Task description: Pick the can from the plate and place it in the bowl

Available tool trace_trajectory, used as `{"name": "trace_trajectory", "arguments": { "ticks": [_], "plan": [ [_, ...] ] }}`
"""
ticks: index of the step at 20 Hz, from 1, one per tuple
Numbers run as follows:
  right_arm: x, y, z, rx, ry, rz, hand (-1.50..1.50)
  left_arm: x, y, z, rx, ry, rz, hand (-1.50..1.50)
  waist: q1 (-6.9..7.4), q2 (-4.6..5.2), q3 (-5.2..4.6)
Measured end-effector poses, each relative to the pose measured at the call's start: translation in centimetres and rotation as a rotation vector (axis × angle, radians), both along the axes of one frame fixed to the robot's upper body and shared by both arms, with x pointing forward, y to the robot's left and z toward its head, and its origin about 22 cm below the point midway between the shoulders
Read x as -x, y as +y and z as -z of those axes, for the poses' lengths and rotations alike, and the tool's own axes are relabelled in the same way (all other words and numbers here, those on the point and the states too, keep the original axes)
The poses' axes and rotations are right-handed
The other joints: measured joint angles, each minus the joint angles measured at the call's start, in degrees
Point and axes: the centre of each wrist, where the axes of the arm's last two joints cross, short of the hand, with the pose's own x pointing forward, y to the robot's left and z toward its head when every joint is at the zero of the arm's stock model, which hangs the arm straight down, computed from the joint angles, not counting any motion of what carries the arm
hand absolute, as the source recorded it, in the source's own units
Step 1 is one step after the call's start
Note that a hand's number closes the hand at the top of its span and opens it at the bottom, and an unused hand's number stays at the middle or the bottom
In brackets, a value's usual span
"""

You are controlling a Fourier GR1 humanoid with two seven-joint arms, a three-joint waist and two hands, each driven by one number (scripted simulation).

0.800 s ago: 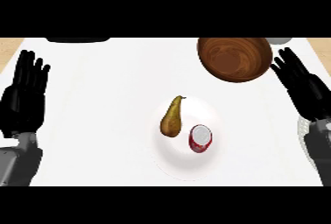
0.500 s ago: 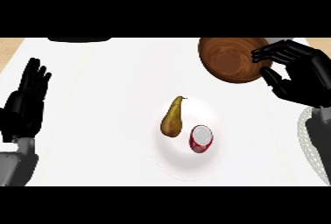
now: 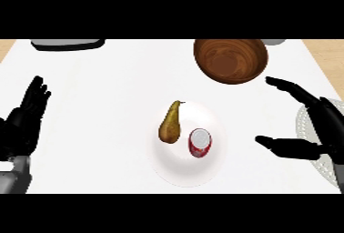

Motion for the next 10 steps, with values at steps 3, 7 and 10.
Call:
{"name": "trace_trajectory", "arguments": {
  "ticks": [3,7,10],
  "plan": [
    [4.0,1.6,0.3,0.054,-0.005,0.018,-1.5,0.1,0.0,0.2,-0.005,0.001,0.008,0.0,0.41,0.32,0.08],
    [7.3,2.6,-1.5,0.087,-0.001,0.084,-1.5,-0.1,-0.1,-0.5,-0.012,-0.003,0.036,0.0,1.82,0.77,0.16],
    [8.6,3.8,-3.7,0.111,0.008,0.104,-1.5,-0.3,-0.5,-0.6,-0.016,-0.008,0.05,0.0,2.67,1.01,0.18]
  ]
}}
